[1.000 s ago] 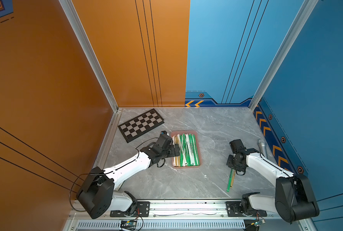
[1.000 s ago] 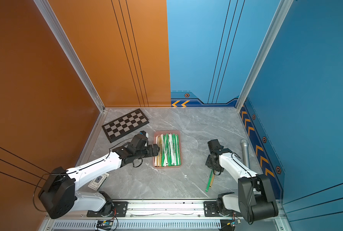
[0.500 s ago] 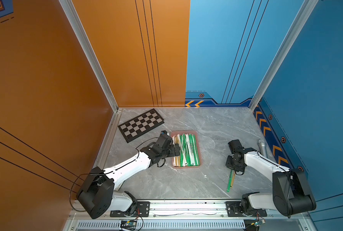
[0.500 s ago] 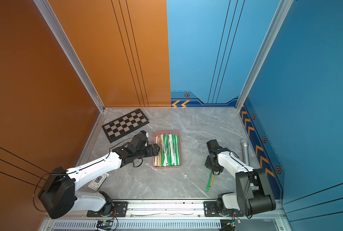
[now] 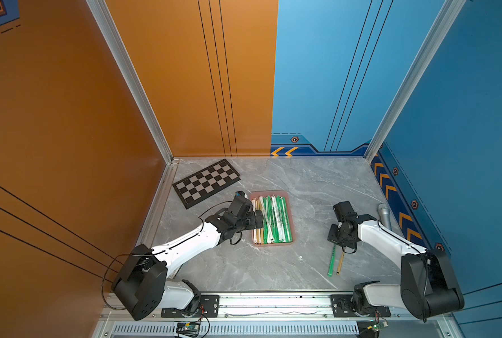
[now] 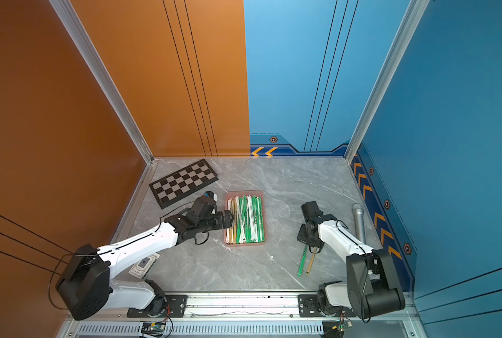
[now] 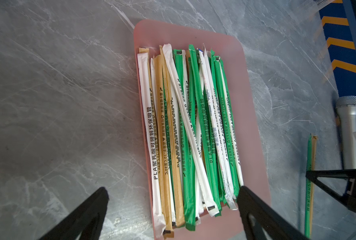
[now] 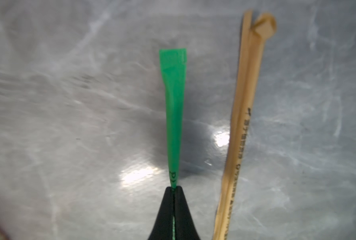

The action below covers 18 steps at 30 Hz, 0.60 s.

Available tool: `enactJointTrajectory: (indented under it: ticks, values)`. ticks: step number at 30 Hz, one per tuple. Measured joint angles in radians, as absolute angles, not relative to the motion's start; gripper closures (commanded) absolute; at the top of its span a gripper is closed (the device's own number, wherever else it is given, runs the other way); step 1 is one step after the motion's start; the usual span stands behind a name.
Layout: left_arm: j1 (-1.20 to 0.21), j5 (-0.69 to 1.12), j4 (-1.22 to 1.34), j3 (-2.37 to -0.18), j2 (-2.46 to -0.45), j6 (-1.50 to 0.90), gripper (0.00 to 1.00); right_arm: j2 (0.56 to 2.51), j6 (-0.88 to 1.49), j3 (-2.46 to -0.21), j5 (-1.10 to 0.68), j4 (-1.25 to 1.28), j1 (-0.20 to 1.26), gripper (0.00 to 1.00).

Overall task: Put the straws into the storage box
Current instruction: Pick up the straw from the center of the board.

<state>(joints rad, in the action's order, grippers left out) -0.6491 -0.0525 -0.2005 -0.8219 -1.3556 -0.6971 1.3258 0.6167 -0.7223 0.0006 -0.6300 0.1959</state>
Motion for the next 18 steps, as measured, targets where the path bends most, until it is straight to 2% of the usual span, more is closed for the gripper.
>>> enactJointTrajectory:
  ticks: [8,18]
  values:
    - [-0.649,-0.052,-0.189,-0.805,-1.356,-0.701,0.01,1.320,0.633,-1.006,-0.062,-0.573,0.309,0.95]
    - [-0.649,-0.052,-0.171,-0.788,-1.327,-0.704,0.01,1.660,0.629,-1.197,-0.196,-0.433,0.457,0.95]
